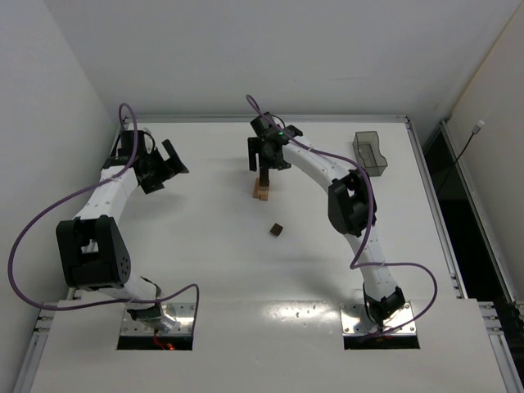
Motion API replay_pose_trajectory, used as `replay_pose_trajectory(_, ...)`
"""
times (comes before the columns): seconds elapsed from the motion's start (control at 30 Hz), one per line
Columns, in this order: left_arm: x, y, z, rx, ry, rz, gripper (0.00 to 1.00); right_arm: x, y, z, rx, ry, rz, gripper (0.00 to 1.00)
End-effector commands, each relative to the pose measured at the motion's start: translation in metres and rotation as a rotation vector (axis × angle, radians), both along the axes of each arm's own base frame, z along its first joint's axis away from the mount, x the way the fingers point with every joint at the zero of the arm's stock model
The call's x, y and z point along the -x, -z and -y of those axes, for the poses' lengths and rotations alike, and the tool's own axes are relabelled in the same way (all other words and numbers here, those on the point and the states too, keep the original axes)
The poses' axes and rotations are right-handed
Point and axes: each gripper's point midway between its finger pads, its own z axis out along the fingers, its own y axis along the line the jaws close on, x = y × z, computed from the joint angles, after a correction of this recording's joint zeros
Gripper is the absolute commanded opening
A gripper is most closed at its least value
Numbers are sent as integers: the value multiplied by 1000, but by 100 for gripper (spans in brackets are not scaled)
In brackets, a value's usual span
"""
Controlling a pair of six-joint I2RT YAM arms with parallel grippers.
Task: Build the wood block tower
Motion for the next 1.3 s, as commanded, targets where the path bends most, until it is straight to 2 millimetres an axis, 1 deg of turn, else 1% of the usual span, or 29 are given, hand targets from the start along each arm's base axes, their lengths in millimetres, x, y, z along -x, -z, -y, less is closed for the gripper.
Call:
replay_pose_trajectory(0.0,-11,-14,1,1,9,52,100,-16,-23,-12,-55,-6,66,78)
replay_pose_trajectory(0.17,-11,-14,1,1,9,52,100,-22,-43,-30,-132,-66,98,83)
replay_pose_trajectory(0.3,-11,-14,1,1,9,52,100,-27,-61,-36,-161,-98,147,85)
replay_pose_trajectory(0.33,-11,-18,1,0,9,61,100,-27,-80,-36,-176,-107,184,85)
replay_pose_trajectory(0.37,-11,-18,1,0,9,61,100,-25,-83,-34,-167,-122,194,86)
replay_pose_trajectory(0.4,-10,-21,1,-1,9,70,100,-27,-94,-34,-174,-137,230,86)
replay_pose_trajectory(0.43,-8,-18,1,0,9,61,100,-29,-104,-27,-138,-147,268,86)
replay_pose_trajectory(0.47,-8,-21,2,-1,9,70,100,-20,-125,-24,-129,-169,301,86)
replay_pose_trajectory(0.5,-8,-21,2,-1,9,70,100,-18,-139,-21,-121,-194,336,86)
replay_pose_trajectory(0.53,-7,-29,2,-4,9,92,100,-18,-153,-10,-52,-227,386,86)
replay_pose_trajectory(0.57,-4,-28,0,-10,3,91,100,-12,-156,-2,-16,-245,393,86)
replay_pose_trajectory(0.6,-2,-28,0,-17,9,92,100,1,-187,9,-12,-264,440,86)
replay_pose_trajectory(0.63,-1,-36,-1,-26,3,114,100,12,-196,12,6,-331,449,86)
replay_pose_trajectory(0.67,5,-30,2,-30,7,100,100,23,-187,25,34,-362,425,86)
replay_pose_trajectory(0.7,5,-32,2,-32,7,116,100,35,-192,29,46,-415,433,86)
replay_pose_trajectory(0.73,8,-33,6,-32,16,118,100,56,-223,39,29,-483,493,86)
replay_pose_trajectory(0.77,9,-37,4,-42,9,137,100,74,-199,48,105,-612,463,86)
replay_pose_trajectory(0.83,13,-34,6,-40,23,133,100,110,-200,51,99,-785,491,86)
replay_pose_trajectory(0.87,14,-38,7,-52,52,155,100,142,-194,61,146,-922,509,83)
replay_pose_trajectory(0.9,19,-38,13,-54,83,163,100,166,-188,58,128,-1041,512,81)
replay_pose_trajectory(0.93,20,-39,15,-54,108,168,100,184,-180,63,140,-1125,511,81)
replay_pose_trajectory(0.97,23,-39,17,-75,158,180,100,209,-149,71,171,-1255,462,79)
replay_pose_trajectory(1.0,24,-39,25,-70,201,188,100,228,-159,74,153,-1307,532,79)
replay_pose_trajectory(1.03,25,-40,28,-62,222,193,100,240,-155,78,160,-1356,560,78)
replay_pose_trajectory(1.07,28,-39,32,-67,257,191,100,251,-135,84,174,-1411,566,78)
replay_pose_trajectory(1.1,26,-44,35,-60,267,205,100,258,-134,85,222,-1500,645,76)
replay_pose_trajectory(1.17,24,-40,38,-44,290,188,100,278,-122,93,262,-1606,727,72)
replay_pose_trajectory(1.2,21,-43,39,-38,296,194,100,283,-122,90,308,-1705,803,71)
replay_pose_trajectory(1.27,17,-40,42,-34,306,182,100,281,-112,91,326,-1699,816,71)
